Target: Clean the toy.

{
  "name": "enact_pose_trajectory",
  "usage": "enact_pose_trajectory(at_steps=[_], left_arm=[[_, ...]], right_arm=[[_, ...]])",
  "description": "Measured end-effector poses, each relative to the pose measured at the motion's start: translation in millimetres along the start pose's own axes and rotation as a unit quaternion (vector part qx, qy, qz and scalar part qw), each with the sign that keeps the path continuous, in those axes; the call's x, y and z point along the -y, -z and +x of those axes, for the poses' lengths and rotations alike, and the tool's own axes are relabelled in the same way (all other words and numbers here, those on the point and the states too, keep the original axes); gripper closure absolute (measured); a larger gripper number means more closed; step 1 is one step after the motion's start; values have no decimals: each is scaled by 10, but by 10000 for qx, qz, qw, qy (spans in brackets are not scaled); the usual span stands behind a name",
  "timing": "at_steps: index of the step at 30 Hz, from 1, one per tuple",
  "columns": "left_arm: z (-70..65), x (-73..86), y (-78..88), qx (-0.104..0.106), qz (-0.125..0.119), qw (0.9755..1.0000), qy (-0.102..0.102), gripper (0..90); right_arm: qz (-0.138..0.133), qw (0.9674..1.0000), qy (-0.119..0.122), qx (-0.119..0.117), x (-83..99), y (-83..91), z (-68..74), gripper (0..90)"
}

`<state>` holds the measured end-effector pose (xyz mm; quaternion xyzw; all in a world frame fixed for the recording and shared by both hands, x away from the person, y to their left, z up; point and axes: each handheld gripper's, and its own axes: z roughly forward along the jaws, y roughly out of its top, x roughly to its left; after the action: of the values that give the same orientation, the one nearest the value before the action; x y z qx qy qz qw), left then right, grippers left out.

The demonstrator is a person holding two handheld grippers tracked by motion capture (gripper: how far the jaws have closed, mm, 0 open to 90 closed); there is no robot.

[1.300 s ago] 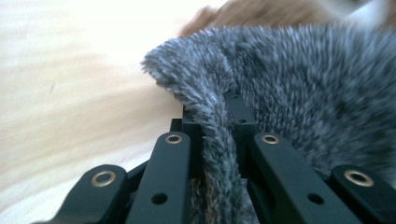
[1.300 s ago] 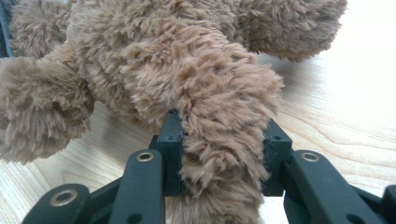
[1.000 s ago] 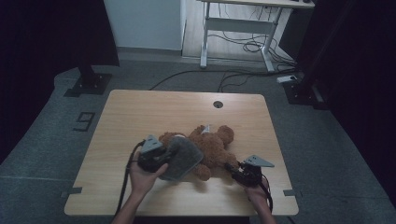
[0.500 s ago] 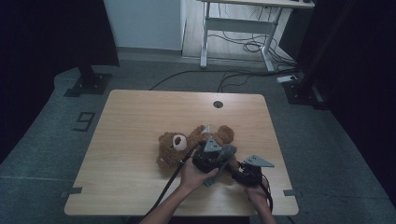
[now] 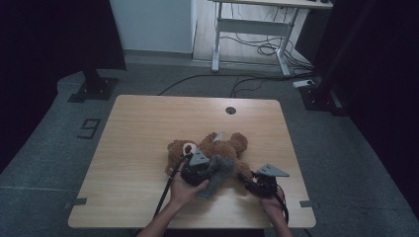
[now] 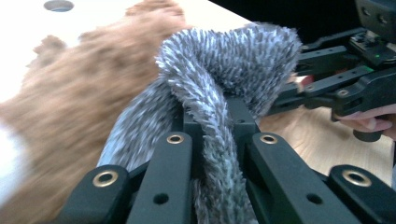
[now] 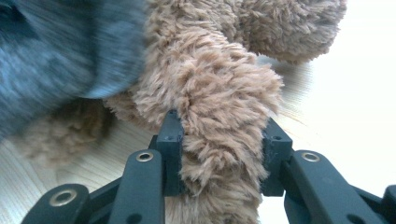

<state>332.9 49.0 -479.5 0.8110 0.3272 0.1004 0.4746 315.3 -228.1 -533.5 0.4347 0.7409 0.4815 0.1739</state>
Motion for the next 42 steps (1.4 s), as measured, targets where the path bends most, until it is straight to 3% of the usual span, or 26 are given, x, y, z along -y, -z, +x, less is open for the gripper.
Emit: enact_pose_trajectory(at_steps=[1, 4, 9, 14, 18, 19, 20, 21, 22, 25, 27, 34, 37, 39, 40, 41, 42], left_arm=[[97, 56, 103, -89, -65, 9999, 37, 818], [210, 125, 199, -164, -135, 9997, 96, 817], [550, 335, 477, -161, -345, 9980, 514, 816], [605, 449, 572, -231, -385, 9974, 558, 815], [663, 531, 656, -414, -326, 9968, 593, 815], [724, 573, 724, -583, -273, 9960, 621, 815], [724, 573, 724, -583, -273, 9960, 621, 814], [820, 642, 780, -739, -196, 9945, 720, 815], [820, 642, 780, -739, -196, 9945, 720, 814], [1011, 781, 865, -903, -63, 9906, 1027, 813], [1063, 805, 898, -955, -75, 9892, 1106, 812], [1072, 771, 957, -967, -167, 9891, 1100, 812], [1018, 685, 1070, -826, -458, 9895, 1089, 813], [898, 522, 1137, -654, -731, 9909, 920, 813], [898, 522, 1137, -654, -731, 9909, 920, 813], [798, 376, 1138, -492, -889, 9917, 788, 812], [798, 376, 1138, -492, -889, 9917, 788, 813]], right_arm=[[4, 10000, 14, -13, 2, -2, -9, 617], [-9, 10000, 63, -22, 6, 0, -15, 616], [-19, 9999, 132, -77, 9, 4, -15, 613], [-8, 9998, 151, -90, 7, 2, -5, 611], [5, 9998, 178, -110, 7, 5, -1, 609], [6, 9998, 183, -113, 7, 5, 0, 608], [5, 9998, 188, -116, 7, 7, 0, 606], [0, 9997, 190, -122, 7, 7, -1, 603], [0, 9997, 190, -122, 7, 7, -1, 603], [0, 9997, 181, -140, 12, -3, -16, 600], [-1, 9997, 184, -142, 11, -3, -22, 599], [-9, 9997, 190, -123, 12, -3, -30, 595], [-24, 9998, 156, -130, 18, -4, -31, 595], [-36, 9998, 152, -144, 17, -10, -35, 595], [-36, 9998, 152, -144, 17, -10, -35, 595], [-34, 9998, 136, -154, 17, -11, -39, 595], [-34, 9998, 136, -154, 17, -11, -39, 595]])
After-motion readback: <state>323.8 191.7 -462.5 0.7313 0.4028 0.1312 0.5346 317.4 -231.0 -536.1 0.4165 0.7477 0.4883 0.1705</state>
